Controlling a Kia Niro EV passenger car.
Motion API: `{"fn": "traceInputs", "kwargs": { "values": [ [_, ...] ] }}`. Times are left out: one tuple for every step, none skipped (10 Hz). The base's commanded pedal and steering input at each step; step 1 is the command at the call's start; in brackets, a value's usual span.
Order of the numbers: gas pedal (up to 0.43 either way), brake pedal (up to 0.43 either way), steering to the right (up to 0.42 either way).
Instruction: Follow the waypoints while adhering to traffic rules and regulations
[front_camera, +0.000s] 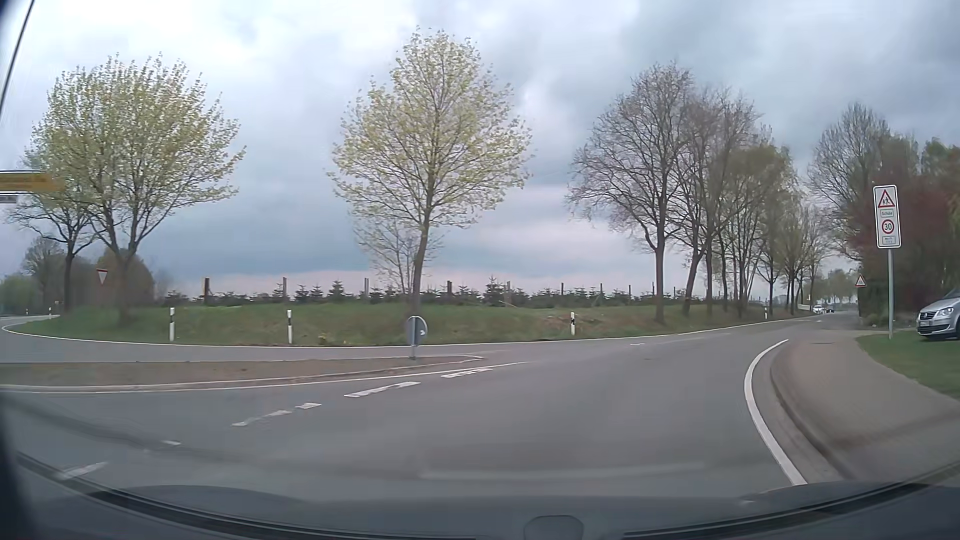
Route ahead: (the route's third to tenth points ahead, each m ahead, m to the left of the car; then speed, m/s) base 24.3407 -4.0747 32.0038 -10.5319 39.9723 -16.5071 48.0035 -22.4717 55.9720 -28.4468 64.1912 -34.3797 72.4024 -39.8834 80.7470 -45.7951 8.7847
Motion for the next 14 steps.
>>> {"fn": "traceInputs", "kwargs": {
  "values": [
    [0.098, 0.000, 0.164],
    [0.110, 0.006, 0.164],
    [0.118, 0.006, 0.164],
    [0.130, 0.000, 0.161],
    [0.130, 0.000, 0.154],
    [0.130, 0.000, 0.148],
    [0.130, 0.000, 0.147],
    [0.130, 0.000, 0.146],
    [0.130, 0.000, 0.143],
    [0.130, 0.000, 0.137],
    [0.130, 0.000, 0.133],
    [0.130, 0.000, 0.129],
    [0.130, 0.000, 0.126],
    [0.130, 0.000, 0.125]
  ]
}}
